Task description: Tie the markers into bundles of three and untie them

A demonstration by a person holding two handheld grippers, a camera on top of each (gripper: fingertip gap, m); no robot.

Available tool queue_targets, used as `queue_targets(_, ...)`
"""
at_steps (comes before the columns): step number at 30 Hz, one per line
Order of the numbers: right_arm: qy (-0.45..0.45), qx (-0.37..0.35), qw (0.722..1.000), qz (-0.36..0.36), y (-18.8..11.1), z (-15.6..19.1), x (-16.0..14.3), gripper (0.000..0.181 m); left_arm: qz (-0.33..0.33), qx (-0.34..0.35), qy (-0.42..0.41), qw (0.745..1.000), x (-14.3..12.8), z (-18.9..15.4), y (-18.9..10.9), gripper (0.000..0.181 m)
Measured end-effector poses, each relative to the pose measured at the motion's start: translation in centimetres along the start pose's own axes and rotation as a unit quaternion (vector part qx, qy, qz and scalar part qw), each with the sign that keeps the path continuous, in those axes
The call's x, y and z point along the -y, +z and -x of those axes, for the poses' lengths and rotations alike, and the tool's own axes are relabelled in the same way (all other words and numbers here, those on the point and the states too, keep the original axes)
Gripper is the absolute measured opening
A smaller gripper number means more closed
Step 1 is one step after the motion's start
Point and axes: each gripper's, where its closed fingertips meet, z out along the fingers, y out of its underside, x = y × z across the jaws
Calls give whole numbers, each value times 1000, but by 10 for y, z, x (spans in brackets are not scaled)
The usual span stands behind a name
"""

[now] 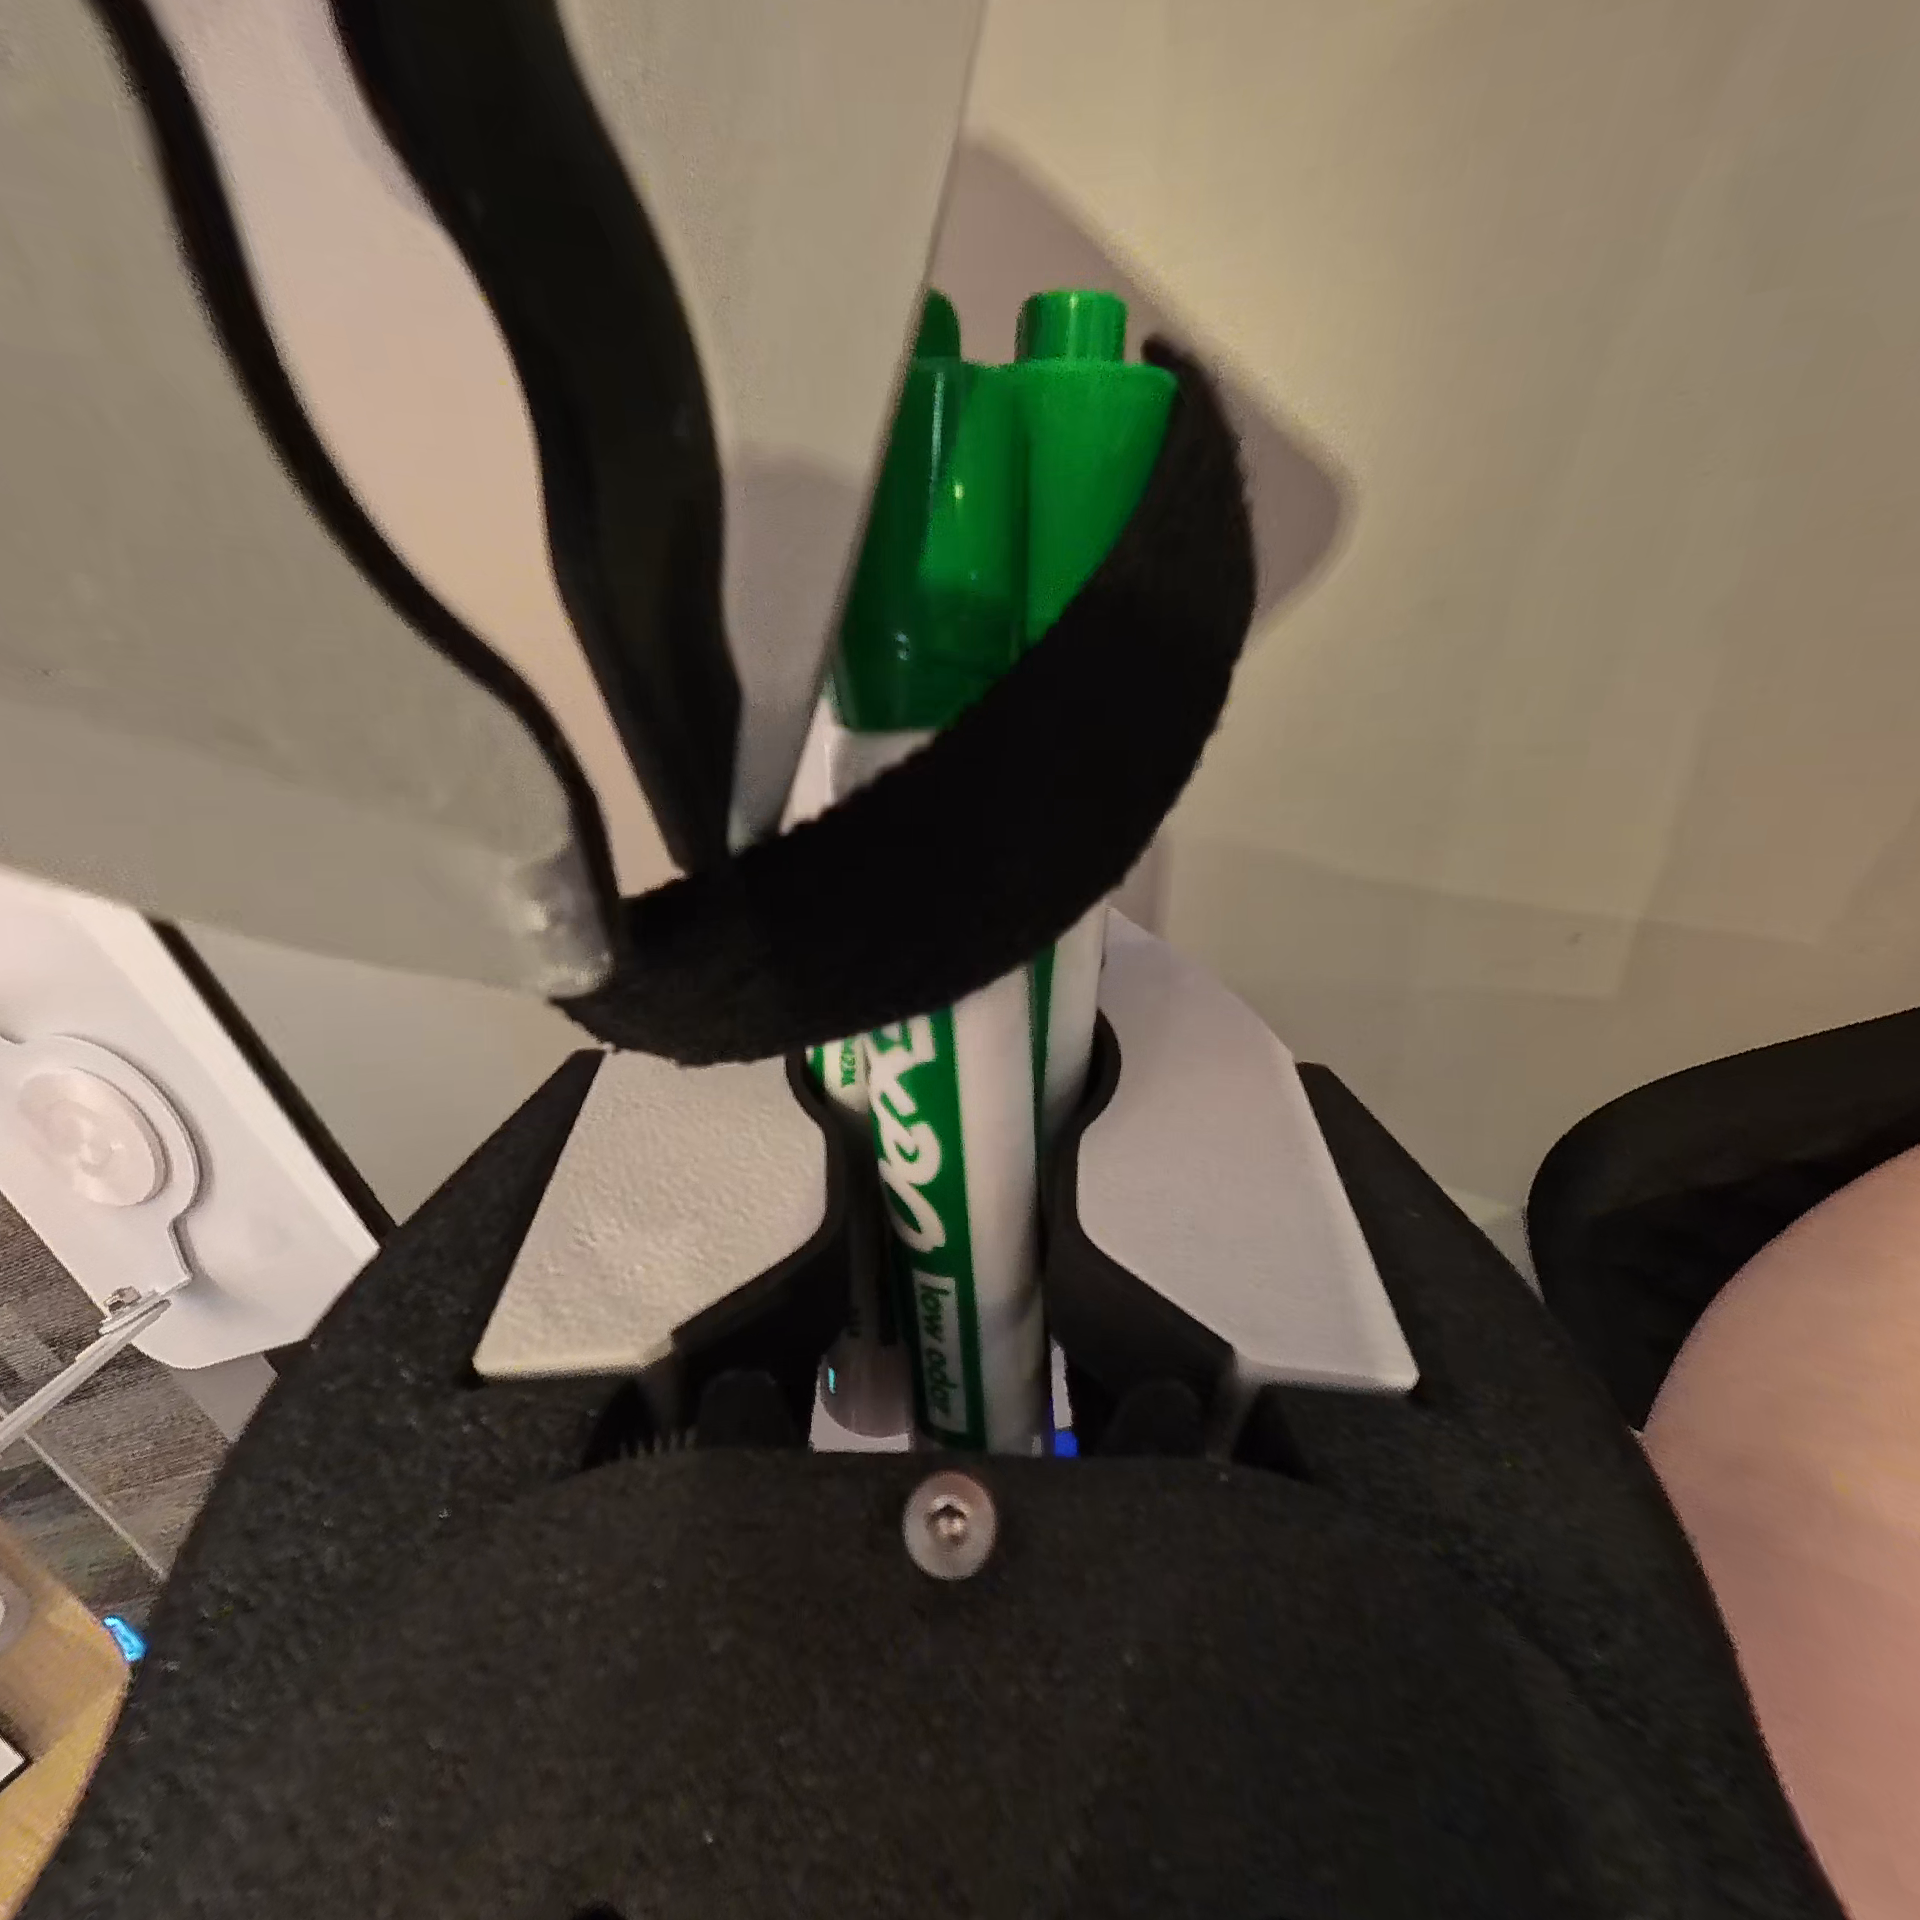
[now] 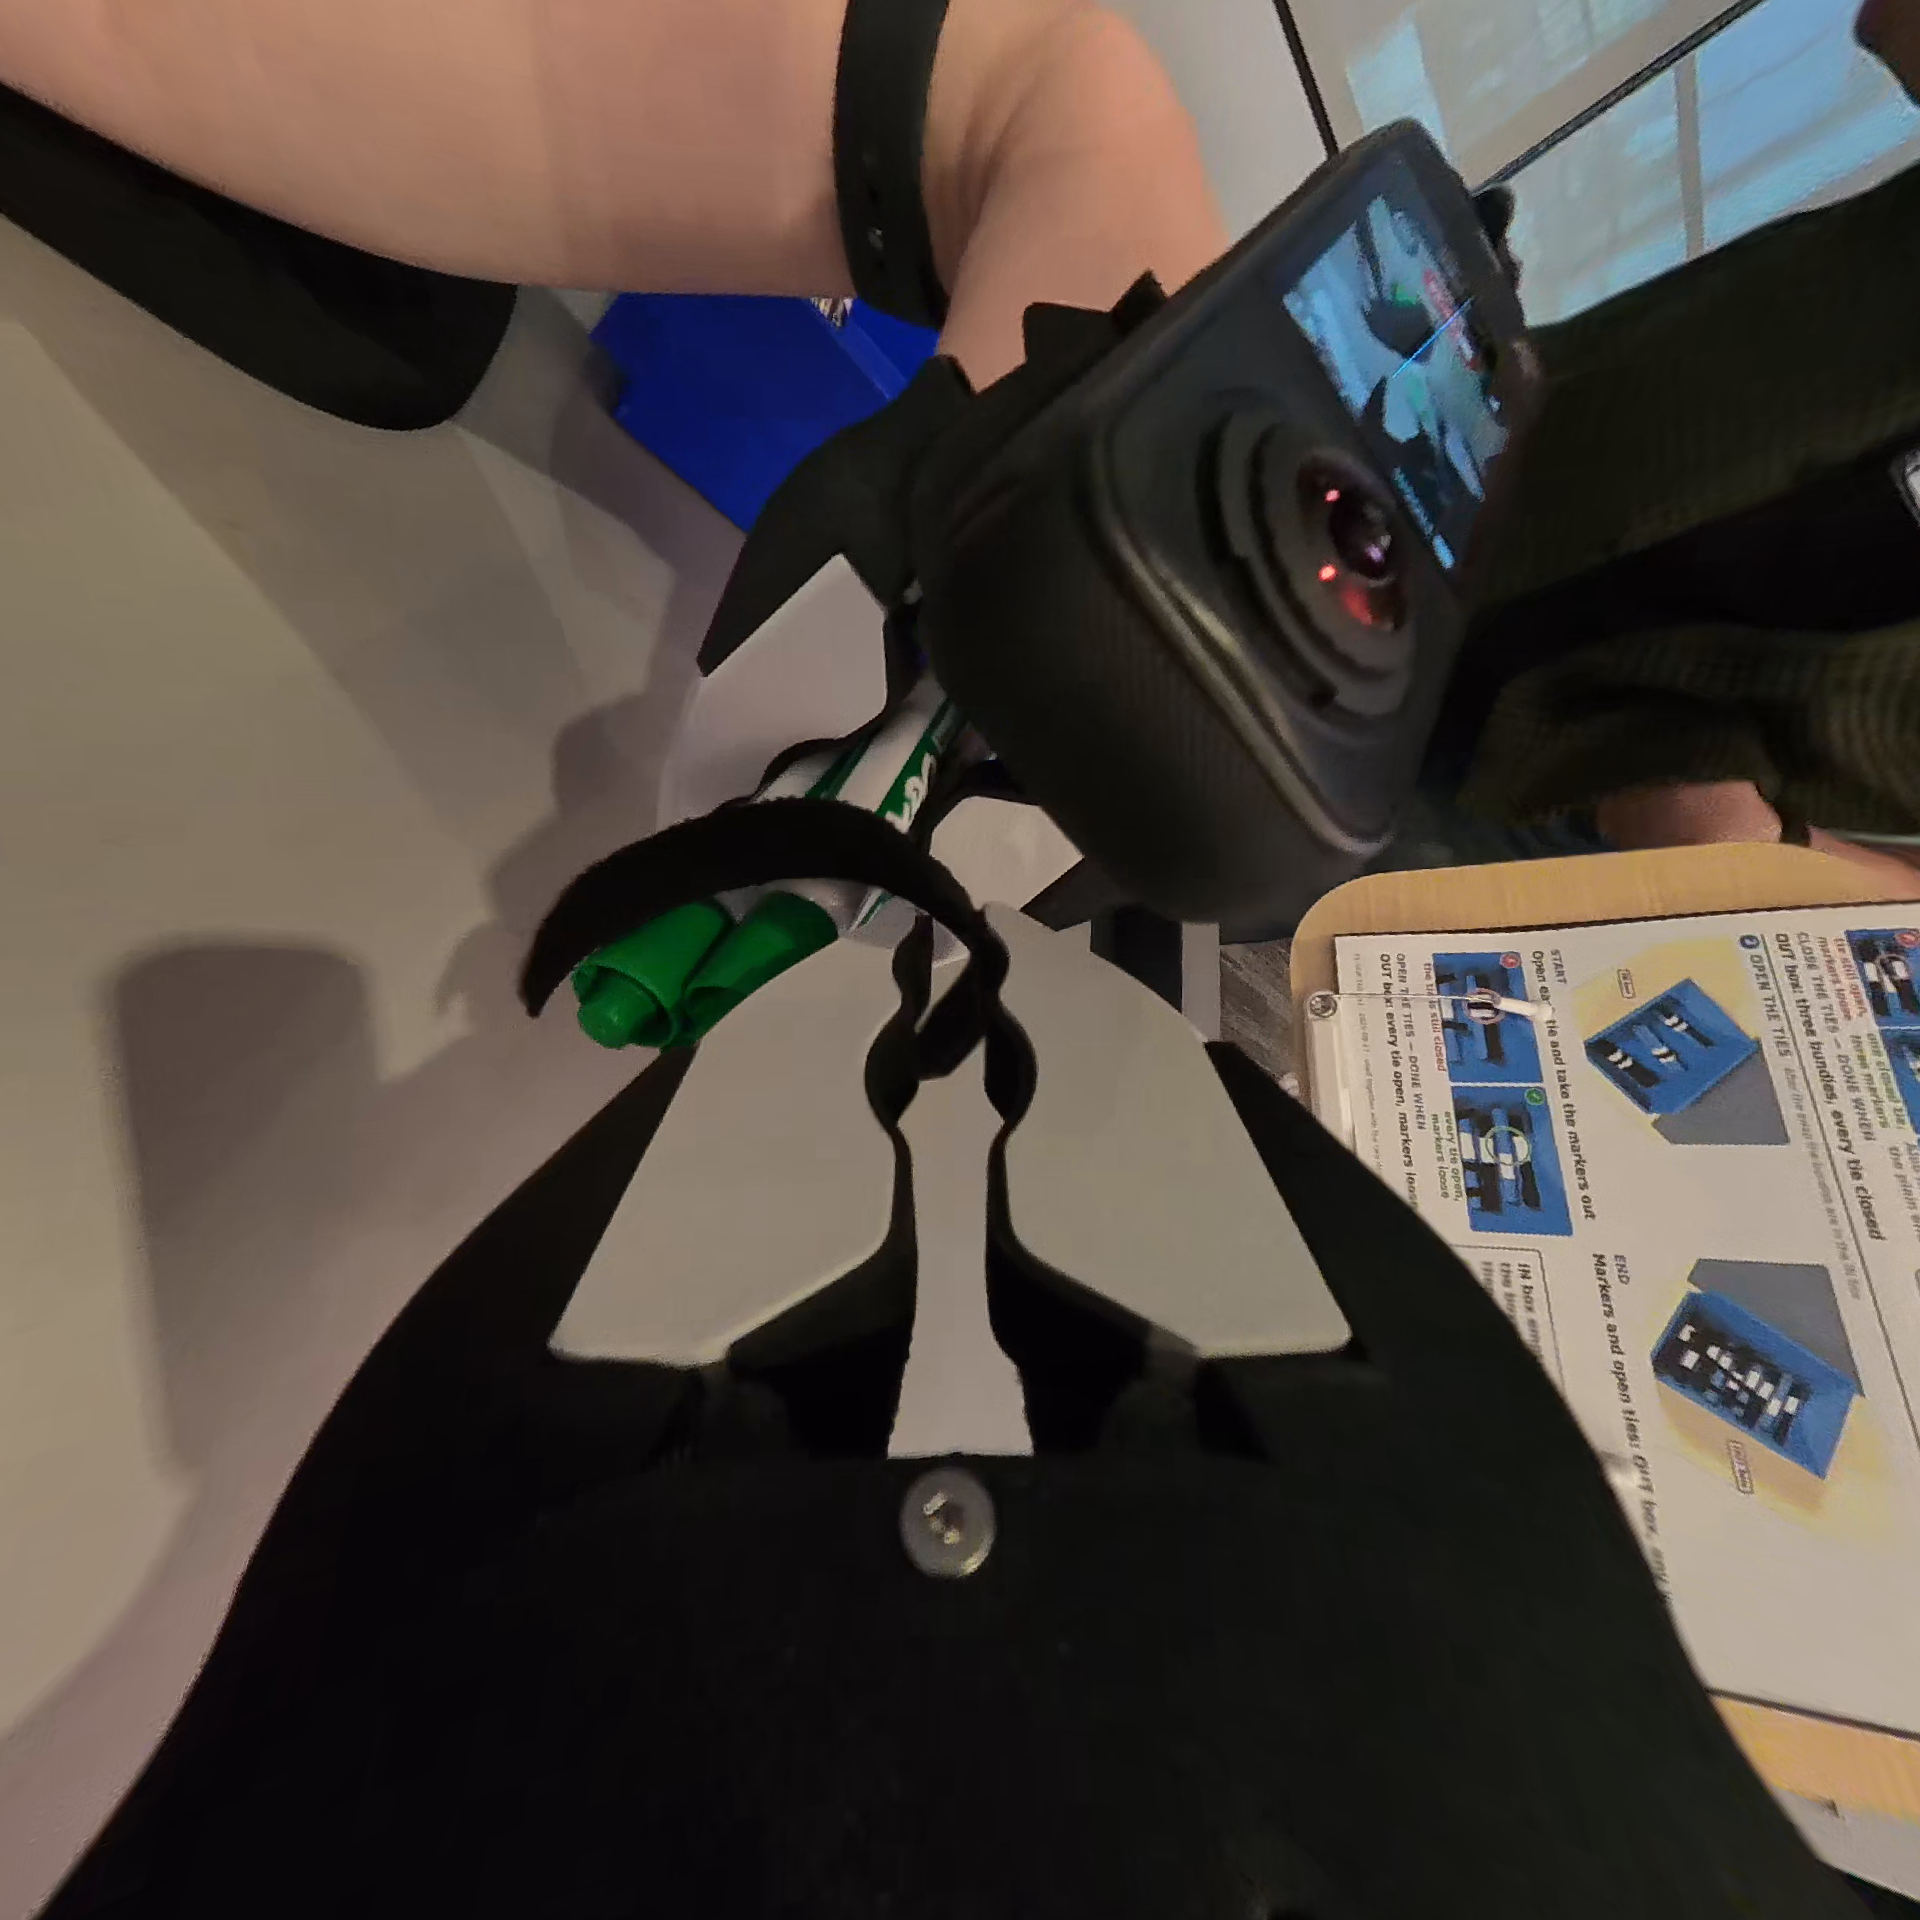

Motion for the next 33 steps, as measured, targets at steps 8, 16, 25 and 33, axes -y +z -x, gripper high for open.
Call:
queue_targets(8,61,7,998,-25,6,-2,8,10,-1,1,3,1000,3,0,1,41)
queue_targets(16,129,50,989,-48,-1,1,19,16,-3,9,4,1000,3,1,-2,41)
queue_targets(25,156,65,985,-44,1,2,14,18,-6,-6,-5,1000,2,0,2,44)
queue_targets(33,134,164,971,-115,-30,27,20,19,-10,2,-46,999,-19,11,1,42)
